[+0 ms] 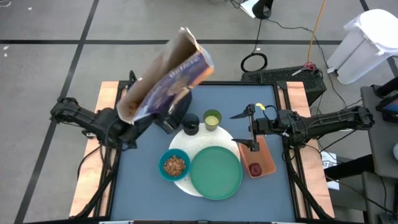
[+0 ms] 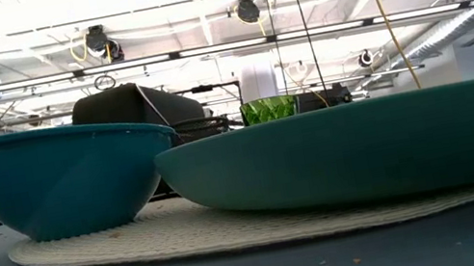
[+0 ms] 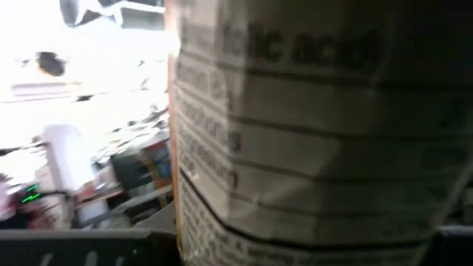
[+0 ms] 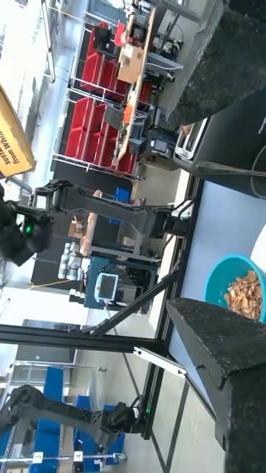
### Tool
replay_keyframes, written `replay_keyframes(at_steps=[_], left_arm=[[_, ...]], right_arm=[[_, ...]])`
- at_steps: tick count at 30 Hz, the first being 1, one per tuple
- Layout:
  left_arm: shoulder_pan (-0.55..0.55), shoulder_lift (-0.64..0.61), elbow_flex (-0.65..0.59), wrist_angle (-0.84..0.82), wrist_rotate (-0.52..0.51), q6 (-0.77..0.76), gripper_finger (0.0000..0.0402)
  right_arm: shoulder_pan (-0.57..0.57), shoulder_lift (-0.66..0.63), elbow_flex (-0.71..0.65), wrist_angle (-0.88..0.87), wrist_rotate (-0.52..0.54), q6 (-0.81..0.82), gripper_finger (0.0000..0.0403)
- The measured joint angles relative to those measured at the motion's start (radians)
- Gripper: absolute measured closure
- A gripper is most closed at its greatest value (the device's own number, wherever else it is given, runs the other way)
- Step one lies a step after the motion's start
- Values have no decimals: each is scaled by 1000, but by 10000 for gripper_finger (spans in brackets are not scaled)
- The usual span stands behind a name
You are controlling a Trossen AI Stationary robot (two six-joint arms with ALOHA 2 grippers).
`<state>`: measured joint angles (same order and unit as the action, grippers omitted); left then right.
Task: Arrange a breakfast setting
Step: Pour the cereal from the purple cereal box into the blue bowl
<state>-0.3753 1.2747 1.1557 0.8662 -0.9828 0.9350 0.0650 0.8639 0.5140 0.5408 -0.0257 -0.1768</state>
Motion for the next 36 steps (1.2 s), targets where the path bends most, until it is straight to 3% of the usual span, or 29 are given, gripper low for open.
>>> replay_keyframes(at_steps=[6, 14, 28, 36], left_arm=[[-25, -66, 0, 2, -178, 86, 254], [-18, -143, -37, 3, -285, 145, 254], [65, -505, -493, 134, -406, 20, 254], [151, -611, -716, 134, -464, -96, 254]], right_arm=[[0, 0, 0, 0, 0, 0, 7], [0, 0, 0, 0, 0, 0, 7], [0, 0, 0, 1, 0, 0, 7], [0, 0, 0, 1, 0, 0, 7]])
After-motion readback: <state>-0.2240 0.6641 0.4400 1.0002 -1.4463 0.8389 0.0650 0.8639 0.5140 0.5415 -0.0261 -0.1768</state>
